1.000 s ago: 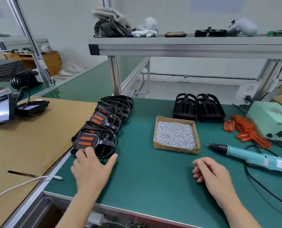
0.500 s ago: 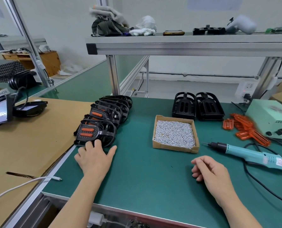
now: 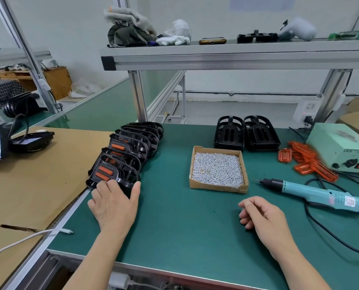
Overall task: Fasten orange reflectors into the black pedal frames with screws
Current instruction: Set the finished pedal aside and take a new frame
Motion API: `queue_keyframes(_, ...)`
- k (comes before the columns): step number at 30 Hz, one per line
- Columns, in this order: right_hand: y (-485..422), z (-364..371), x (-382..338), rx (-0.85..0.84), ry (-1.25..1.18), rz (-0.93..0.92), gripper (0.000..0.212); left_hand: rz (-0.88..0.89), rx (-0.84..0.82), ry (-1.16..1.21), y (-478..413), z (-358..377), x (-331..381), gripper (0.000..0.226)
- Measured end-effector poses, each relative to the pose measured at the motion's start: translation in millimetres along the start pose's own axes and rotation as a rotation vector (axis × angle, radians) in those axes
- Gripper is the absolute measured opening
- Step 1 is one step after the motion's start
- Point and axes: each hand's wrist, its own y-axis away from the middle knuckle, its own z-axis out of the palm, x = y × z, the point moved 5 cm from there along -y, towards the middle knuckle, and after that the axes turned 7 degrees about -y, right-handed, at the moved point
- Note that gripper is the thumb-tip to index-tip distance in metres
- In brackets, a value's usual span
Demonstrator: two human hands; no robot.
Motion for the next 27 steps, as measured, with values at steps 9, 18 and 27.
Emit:
queue_keyframes(9,0,0,2,0.0,0.004,0.011,0.027,0.003,0.029,0.005,0,-2,-1,0.062)
queue_keyframes(18,1,-1,-1,0.002,0.01,0.014,0.026,0.087,0.162,0.198,6,-10,6,0.059)
queue_keyframes(27,-8,5,-15,0.095,0.335,-0.163,0.042,0.652,-0.084,0.337,59,-12,113,0.044)
